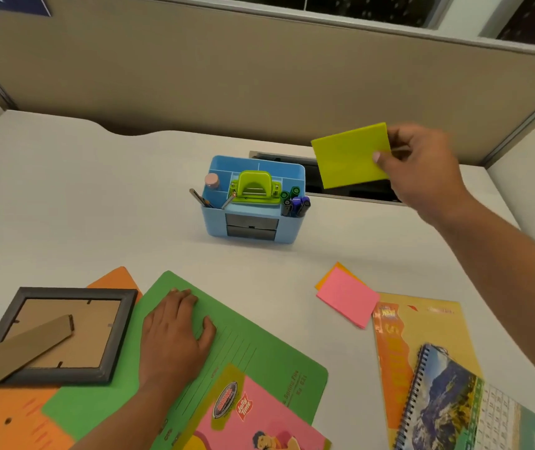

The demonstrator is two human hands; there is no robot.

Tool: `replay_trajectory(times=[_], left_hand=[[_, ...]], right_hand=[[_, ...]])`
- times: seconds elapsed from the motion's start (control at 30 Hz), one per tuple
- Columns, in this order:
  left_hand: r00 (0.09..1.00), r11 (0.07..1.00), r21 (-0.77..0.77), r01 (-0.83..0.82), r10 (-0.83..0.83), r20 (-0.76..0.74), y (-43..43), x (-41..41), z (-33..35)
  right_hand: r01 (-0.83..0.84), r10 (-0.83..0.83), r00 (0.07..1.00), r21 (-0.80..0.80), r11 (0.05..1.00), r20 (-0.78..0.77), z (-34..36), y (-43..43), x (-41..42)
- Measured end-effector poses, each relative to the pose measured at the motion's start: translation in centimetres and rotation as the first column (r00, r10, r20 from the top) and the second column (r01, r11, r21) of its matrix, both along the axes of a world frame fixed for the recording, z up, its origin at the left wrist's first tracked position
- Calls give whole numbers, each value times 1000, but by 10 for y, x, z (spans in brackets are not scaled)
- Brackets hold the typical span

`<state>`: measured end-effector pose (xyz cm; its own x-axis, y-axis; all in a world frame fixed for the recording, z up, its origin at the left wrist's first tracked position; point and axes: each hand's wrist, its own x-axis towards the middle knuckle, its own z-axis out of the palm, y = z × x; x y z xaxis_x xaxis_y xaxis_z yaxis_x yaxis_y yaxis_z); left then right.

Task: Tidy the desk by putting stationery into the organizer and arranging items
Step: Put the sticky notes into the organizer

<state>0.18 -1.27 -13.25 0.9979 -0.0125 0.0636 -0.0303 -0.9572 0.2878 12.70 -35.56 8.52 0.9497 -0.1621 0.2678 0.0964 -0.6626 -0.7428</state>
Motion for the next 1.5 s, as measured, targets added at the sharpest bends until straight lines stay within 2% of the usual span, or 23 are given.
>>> replay_trajectory(times=[0.13, 0.23, 0.5, 0.73, 0.97, 1.1, 1.17, 1.27, 1.33, 1.5], left_hand=[[1000, 1000, -10, 1, -1, -4, 1, 0, 0], [1000, 1000, -15, 5, -5, 0, 1, 1, 0], [1000, 1000, -5, 1, -1, -20, 3, 4, -2], [1000, 1000, -4, -4, 4, -30, 3, 5, -4], [1000, 1000, -7, -13, 13, -24, 2, 5, -4], [1000, 1000, -9, -10, 10, -16, 3, 5, -5], [1000, 1000, -9, -14, 14, -12, 3, 5, -5], [1000, 1000, -10, -16, 16, -16, 2, 5, -4], [1000, 1000, -7, -22, 22, -17, 1, 6, -3], [999, 999, -23, -31, 32, 20, 2, 8, -2]], right_hand=[[-40, 62, 996, -302, 952, 63, 3, 17, 52], [-67, 105, 992, -421, 905, 68, -3, 35, 80], [-177, 153, 984, -482, 858, -88, -31, 67, 127], [-225, 103, 966, -571, 789, -238, -63, 76, 134], [-396, 190, 895, -522, 755, -404, -80, 76, 141], [-444, 225, 870, -499, 744, -439, -82, 74, 139], [-433, 227, 874, -472, 768, -430, -81, 72, 136], [-352, 191, 912, -453, 819, -363, -78, 66, 129], [-227, 122, 957, -422, 878, -263, -74, 60, 123], [45, -63, 994, -203, 978, -84, -58, 43, 85]])
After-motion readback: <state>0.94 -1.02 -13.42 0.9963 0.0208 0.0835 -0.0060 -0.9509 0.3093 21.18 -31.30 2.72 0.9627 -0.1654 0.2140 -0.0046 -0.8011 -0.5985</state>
